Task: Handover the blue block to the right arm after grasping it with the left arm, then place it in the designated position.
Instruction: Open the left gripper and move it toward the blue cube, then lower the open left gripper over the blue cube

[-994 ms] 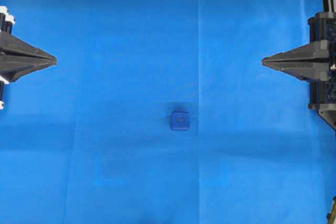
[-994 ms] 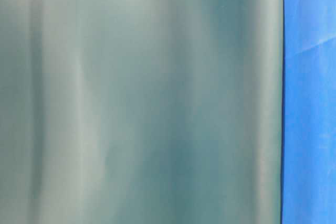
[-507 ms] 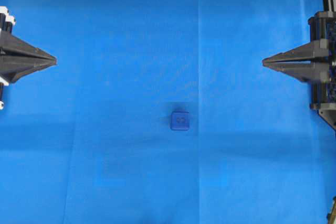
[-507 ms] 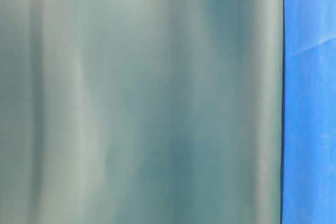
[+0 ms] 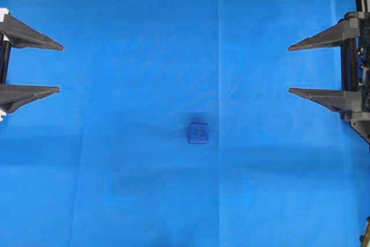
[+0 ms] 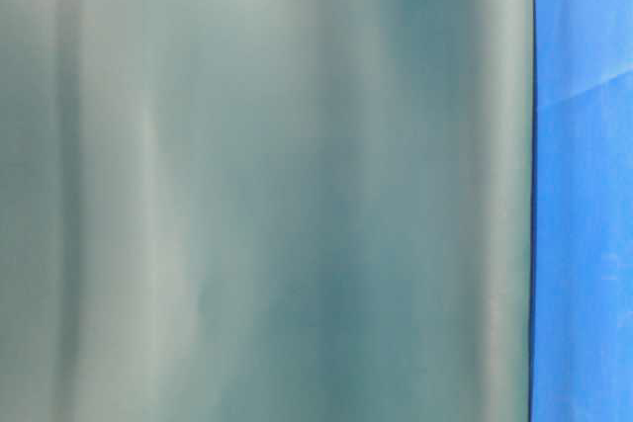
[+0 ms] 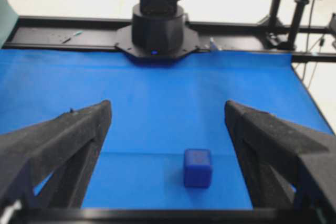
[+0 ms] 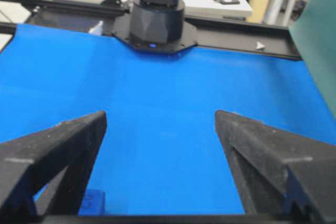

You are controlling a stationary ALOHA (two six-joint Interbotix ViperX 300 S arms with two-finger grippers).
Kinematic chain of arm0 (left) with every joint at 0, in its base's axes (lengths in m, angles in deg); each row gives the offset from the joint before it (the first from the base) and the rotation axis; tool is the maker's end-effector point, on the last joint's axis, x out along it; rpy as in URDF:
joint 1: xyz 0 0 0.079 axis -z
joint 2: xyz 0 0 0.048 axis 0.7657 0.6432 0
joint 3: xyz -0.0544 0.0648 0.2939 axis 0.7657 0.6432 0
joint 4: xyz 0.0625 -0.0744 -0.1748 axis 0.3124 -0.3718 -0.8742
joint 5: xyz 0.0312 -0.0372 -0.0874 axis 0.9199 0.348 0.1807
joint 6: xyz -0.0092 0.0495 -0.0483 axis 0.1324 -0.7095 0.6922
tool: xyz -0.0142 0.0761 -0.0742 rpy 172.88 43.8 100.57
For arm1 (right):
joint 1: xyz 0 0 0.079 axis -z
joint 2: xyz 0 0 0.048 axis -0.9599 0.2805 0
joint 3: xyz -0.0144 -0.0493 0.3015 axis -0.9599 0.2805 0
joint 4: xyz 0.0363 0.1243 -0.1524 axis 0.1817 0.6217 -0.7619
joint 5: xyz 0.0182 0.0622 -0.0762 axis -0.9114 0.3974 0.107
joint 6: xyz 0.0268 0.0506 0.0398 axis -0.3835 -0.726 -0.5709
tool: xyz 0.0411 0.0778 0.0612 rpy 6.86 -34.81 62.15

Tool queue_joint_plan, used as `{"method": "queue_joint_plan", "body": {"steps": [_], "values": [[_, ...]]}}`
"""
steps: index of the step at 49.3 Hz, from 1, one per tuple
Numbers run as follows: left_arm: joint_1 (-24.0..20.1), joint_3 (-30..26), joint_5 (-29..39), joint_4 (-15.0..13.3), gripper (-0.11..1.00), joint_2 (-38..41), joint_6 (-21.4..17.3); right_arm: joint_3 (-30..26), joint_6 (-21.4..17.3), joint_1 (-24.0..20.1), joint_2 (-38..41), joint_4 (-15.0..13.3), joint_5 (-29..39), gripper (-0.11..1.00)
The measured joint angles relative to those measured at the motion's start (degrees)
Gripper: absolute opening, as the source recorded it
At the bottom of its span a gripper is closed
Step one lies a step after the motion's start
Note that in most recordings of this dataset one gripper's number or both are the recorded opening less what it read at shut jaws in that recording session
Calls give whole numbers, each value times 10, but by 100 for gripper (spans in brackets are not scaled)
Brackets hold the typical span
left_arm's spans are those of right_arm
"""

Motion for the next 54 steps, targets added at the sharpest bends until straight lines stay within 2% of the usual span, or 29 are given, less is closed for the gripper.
{"method": "queue_joint_plan", "body": {"steps": [15,23,37,46,54], "values": [[9,0,-5,0,92,4,1,0,0,0,1,0,1,97],[19,-1,-34,0,92,33,4,0,0,0,4,0,0,97],[28,-37,-106,0,92,162,4,-1,-1,0,13,0,-3,97],[39,-91,-144,0,92,261,4,-4,-1,0,14,0,-3,97],[49,-157,-149,0,92,346,5,-4,-2,1,14,0,-3,97]]}}
